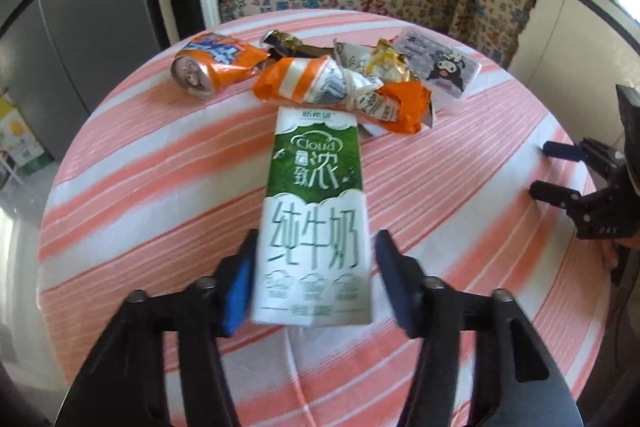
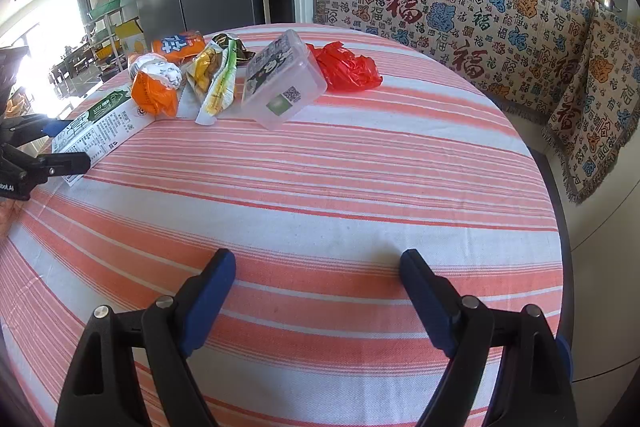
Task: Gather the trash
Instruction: 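Grasp the white-green milk carton with the left tool while the right tool grasps the orange-wrapped bread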
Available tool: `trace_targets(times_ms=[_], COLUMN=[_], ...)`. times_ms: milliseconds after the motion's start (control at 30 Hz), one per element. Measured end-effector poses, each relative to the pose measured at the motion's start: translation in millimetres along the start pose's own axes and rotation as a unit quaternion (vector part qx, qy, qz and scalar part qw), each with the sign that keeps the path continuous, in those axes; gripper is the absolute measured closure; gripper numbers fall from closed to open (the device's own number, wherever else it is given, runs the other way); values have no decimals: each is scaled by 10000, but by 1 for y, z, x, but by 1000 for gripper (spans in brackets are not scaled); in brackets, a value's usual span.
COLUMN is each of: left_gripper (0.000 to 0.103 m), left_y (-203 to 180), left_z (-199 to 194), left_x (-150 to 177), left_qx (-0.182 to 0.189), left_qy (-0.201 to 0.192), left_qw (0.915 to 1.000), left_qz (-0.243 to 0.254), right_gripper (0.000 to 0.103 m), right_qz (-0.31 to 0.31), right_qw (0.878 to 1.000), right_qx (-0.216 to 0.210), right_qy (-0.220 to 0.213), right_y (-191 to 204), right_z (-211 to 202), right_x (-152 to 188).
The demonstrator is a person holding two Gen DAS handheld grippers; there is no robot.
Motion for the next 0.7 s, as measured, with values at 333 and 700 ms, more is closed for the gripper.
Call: trace_targets(times_ms=[333,700], left_gripper=[51,55], left_y=[0,7], left_z=[-41,-41], left_x=[58,43], left_qx=[-502,-503], left_qy=[-336,-661], left_qw=[9908,9903], left_qz=[-1210,-1111], right_gripper=[16,18], right_qz=[-90,-937], right_qw=[10000,9871], right_qx=[34,-1297], right_qy=[-20,-62], right_y=[5,131], right_z=[-2,18], right_x=[0,-80])
Point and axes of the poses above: each gripper's, at about its wrist camera, not at the fingertips, and z roughly the way its jaws point, y to its left, x to its underside, the point moved 6 cm from there along z, roughly the way its jaws point, and after that the axes turned 4 degrees about z, right-handed, at the moved point
